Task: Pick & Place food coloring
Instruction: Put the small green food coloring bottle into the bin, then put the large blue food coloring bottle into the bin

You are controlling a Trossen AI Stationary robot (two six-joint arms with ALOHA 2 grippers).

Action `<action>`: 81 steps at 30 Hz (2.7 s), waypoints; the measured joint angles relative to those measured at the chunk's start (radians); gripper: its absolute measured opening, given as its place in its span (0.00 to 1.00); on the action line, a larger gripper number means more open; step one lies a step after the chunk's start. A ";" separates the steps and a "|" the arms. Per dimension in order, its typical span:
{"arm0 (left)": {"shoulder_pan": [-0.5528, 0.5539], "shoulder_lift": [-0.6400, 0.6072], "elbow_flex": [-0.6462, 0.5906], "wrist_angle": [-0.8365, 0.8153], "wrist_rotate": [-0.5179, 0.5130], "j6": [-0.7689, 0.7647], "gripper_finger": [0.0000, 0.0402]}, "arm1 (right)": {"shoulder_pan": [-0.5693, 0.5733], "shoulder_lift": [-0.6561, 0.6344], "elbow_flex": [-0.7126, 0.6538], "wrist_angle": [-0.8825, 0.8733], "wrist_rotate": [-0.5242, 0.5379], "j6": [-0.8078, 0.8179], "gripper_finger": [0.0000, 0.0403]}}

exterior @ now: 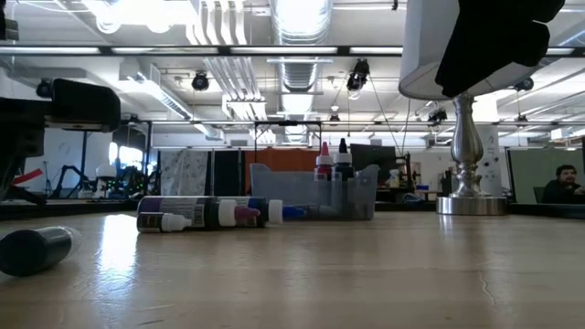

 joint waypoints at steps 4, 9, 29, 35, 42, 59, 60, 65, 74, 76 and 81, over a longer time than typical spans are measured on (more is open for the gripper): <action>0.002 0.004 -0.003 0.009 0.007 -0.035 0.25 | 0.000 0.000 -0.001 0.000 -0.012 0.005 0.31; 0.002 0.002 -0.004 0.020 0.006 -0.041 0.15 | 0.000 0.000 -0.001 -0.001 -0.014 0.023 0.31; 0.460 -0.203 0.160 -0.173 -0.267 -0.120 0.06 | 0.053 0.000 0.000 -0.007 0.060 0.264 0.30; 0.865 -0.169 0.211 0.026 -0.034 -0.130 0.09 | 0.071 0.009 0.000 -0.007 0.067 0.323 0.31; 1.005 -0.027 0.356 -0.045 -0.015 -0.111 0.25 | 0.071 0.044 0.000 -0.003 0.060 0.382 0.31; 0.744 -0.068 0.399 -0.320 0.040 -0.128 0.43 | 0.052 0.079 -0.001 0.048 -0.040 0.165 0.31; 0.719 -0.050 0.392 -0.289 0.041 -0.134 0.43 | 0.051 0.079 0.000 0.048 -0.046 0.159 0.31; 0.601 0.074 0.413 -0.203 0.030 -0.106 0.43 | 0.053 0.079 0.000 0.049 -0.072 0.177 0.30; 0.580 0.296 0.605 -0.297 -0.061 -0.090 0.43 | 0.060 0.079 0.000 0.049 -0.075 0.232 0.30; 0.590 0.324 0.639 -0.302 -0.076 -0.069 0.43 | 0.060 0.079 0.000 0.049 -0.075 0.233 0.31; 0.608 0.368 0.663 -0.327 -0.084 -0.028 0.43 | 0.063 0.079 0.000 0.049 -0.075 0.237 0.30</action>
